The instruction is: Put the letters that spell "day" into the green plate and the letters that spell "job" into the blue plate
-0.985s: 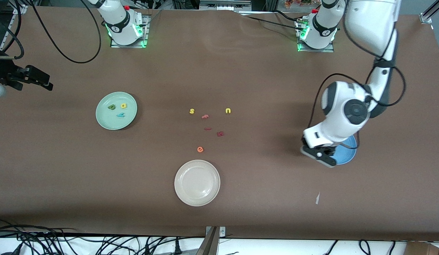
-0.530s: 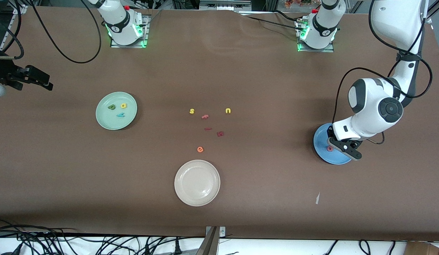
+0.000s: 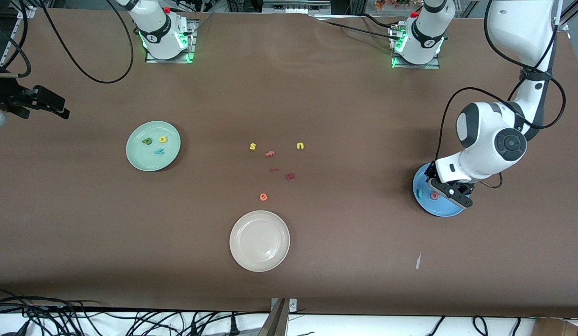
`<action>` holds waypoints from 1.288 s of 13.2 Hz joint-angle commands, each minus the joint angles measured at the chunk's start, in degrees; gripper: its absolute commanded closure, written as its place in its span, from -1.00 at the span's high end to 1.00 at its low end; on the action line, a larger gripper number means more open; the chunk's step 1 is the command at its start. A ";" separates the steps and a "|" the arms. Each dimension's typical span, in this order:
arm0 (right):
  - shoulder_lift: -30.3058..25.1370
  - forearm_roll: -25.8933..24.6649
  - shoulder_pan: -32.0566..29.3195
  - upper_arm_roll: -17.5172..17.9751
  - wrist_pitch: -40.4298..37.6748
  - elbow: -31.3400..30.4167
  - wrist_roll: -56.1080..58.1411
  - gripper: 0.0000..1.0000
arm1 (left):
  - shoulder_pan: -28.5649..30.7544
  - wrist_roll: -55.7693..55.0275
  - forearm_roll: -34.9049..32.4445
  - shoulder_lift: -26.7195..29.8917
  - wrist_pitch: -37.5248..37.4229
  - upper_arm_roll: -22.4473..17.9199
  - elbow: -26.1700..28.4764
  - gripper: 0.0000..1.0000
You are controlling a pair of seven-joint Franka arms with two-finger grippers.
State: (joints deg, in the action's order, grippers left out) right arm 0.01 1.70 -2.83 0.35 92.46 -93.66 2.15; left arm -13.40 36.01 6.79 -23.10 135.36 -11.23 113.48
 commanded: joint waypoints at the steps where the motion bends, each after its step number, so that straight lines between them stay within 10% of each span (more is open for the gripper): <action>1: -0.89 1.72 -0.42 -0.35 -1.14 0.06 0.75 1.00 | 1.53 -0.15 -1.17 5.08 0.34 1.20 5.95 1.00; 10: -1.15 0.49 -0.33 -0.35 -0.97 0.15 0.75 1.00 | 7.43 -0.50 -1.17 27.56 -6.65 4.46 10.89 1.00; 17: -1.15 -0.47 -0.33 -0.26 -1.06 0.15 0.75 1.00 | 6.55 -8.81 -6.08 31.10 -35.29 4.90 -11.05 1.00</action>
State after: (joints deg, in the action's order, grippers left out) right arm -0.46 2.17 -2.85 -0.12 92.32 -93.65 2.15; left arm -6.53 32.51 4.14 9.55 107.14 -7.25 109.37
